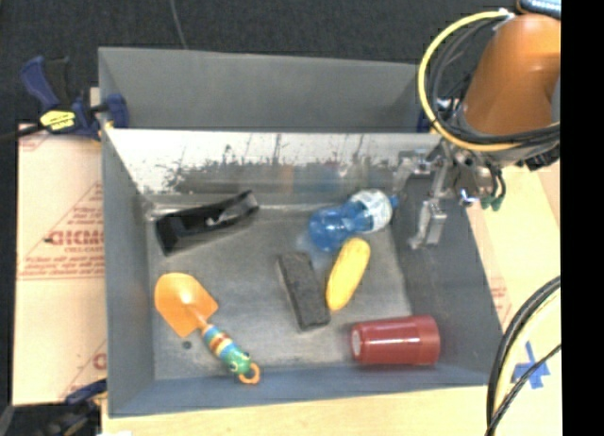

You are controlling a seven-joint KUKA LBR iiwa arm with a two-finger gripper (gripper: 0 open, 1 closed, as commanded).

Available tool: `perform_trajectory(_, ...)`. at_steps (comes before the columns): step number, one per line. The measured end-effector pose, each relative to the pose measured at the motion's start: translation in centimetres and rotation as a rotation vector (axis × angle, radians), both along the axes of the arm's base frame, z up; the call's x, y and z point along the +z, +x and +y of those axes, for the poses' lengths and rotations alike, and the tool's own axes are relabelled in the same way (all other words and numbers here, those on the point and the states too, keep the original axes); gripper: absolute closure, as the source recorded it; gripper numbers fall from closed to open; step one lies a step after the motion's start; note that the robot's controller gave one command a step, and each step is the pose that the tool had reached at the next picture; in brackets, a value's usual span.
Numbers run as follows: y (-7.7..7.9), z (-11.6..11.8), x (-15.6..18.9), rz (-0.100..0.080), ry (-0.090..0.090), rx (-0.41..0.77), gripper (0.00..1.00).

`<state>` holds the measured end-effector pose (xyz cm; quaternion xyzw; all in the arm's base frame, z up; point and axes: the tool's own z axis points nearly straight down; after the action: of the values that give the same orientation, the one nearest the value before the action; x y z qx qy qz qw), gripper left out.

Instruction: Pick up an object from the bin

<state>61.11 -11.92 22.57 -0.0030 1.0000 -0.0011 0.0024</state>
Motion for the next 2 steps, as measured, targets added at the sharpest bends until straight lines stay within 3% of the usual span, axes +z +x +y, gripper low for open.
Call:
perform_trajectory(1,0.0,0.0,0.0,0.000,0.000,0.000,0.00)
perform_trajectory(2,0.2,2.7,-6.0,-0.004,-0.002,0.067,0.00)
